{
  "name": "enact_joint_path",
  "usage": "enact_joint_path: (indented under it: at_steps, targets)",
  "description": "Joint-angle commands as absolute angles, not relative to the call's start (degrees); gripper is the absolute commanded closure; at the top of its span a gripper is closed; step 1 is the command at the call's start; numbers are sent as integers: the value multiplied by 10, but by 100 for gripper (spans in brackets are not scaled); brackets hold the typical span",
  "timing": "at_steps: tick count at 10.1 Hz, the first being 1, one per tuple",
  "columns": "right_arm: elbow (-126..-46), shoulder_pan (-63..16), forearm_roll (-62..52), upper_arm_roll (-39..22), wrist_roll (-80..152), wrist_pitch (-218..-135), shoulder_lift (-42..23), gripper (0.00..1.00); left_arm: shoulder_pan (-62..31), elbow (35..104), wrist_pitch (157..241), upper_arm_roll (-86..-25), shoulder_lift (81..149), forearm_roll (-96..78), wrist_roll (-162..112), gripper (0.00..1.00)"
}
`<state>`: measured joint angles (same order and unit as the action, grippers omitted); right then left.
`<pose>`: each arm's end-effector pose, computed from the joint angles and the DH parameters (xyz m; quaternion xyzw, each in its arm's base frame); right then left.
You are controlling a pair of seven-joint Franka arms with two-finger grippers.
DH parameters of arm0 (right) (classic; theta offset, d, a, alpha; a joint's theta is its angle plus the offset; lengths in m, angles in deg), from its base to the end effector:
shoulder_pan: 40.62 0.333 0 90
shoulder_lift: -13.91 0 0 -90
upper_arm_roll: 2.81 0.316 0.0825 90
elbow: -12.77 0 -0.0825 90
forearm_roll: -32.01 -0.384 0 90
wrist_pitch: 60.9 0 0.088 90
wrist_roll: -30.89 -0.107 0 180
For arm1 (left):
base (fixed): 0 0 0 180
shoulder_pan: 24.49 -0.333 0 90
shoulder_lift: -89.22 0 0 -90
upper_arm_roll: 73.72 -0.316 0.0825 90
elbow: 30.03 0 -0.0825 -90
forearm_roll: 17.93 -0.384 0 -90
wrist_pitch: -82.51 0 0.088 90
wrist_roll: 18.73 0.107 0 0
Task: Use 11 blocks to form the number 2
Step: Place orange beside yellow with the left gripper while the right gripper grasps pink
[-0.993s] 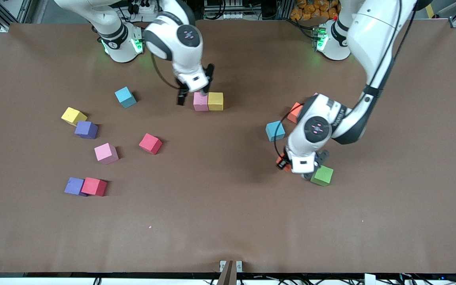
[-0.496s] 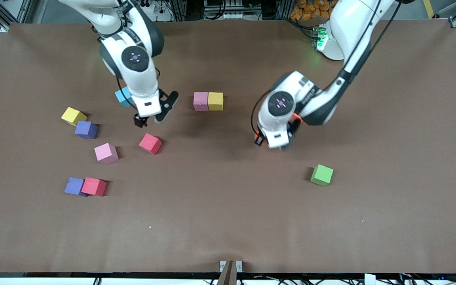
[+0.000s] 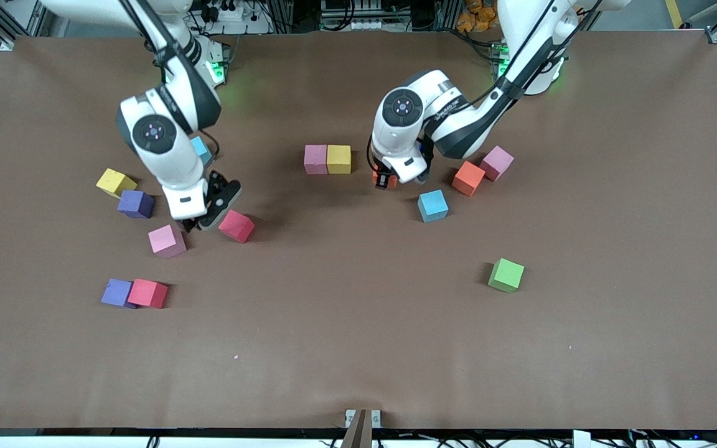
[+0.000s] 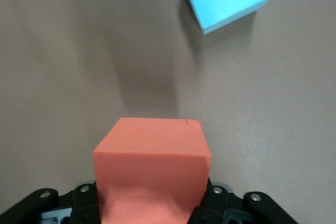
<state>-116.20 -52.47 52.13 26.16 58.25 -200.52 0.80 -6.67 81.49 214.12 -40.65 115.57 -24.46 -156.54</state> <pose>0.5146 0.1582 0.2745 0.8677 0.4938 -0.0055 0.0576 0.4015 -0.4648 0.2760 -0.7348 -0.6734 0.0794 0.0206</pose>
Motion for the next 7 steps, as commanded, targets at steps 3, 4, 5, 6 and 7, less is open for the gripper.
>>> enact_joint_path:
  at_steps: [3,4,5,6,7]
  targets:
    - [-1149,-528,552,255,583,-2046,-49,0,-39,859,2185,-406,1144,-263,-1718,57]
    - [-1146,-538,550,257,594,-2038,-50,0,-24,869,2197,-407,1145,-263,-1737,57]
    - [-1148,-542,541,258,604,-2033,-49,0,-6,877,2209,-408,1147,-268,-1755,57]
    - [-1151,-541,528,265,605,-2033,-48,0,0,879,2222,-408,1155,-292,-1781,57]
    - [-1151,-537,522,269,607,-2033,-48,0,1,877,2235,-408,1166,-327,-1810,57]
